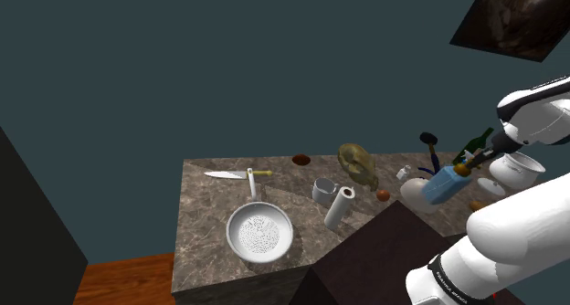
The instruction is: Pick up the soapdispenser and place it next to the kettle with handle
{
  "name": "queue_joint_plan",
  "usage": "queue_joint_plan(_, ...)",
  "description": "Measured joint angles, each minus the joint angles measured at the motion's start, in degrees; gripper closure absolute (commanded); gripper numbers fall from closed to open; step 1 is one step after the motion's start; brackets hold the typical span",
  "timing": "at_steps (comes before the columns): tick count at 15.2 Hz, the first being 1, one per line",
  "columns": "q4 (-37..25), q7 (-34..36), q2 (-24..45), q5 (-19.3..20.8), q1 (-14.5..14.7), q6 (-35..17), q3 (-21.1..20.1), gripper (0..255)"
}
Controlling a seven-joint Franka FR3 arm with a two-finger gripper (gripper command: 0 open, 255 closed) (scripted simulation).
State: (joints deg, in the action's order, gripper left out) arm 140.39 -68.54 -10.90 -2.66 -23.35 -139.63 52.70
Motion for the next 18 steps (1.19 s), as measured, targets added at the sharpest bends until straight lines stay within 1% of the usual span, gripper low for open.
queue_joint_plan(2, 0.6, -1.6, 1.5, -1.9, 0.9, -1.6, 0.9, 255)
queue_joint_plan(6, 1.4, -5.8, 5.4, -7.3, 3.0, -4.5, 2.8, 255)
queue_joint_plan(11, 2.1, -12.5, 10.5, -15.8, 4.6, -7.2, 3.9, 255)
queue_joint_plan(12, 1.8, -14.6, 12.3, -18.6, 4.8, -7.6, 3.8, 255)
queue_joint_plan(15, 1.6, -20.1, 16.3, -25.9, 4.1, -8.6, 2.5, 255)
queue_joint_plan(18, 1.4, -24.6, 19.6, -31.8, 2.6, -9.4, 0.3, 255)
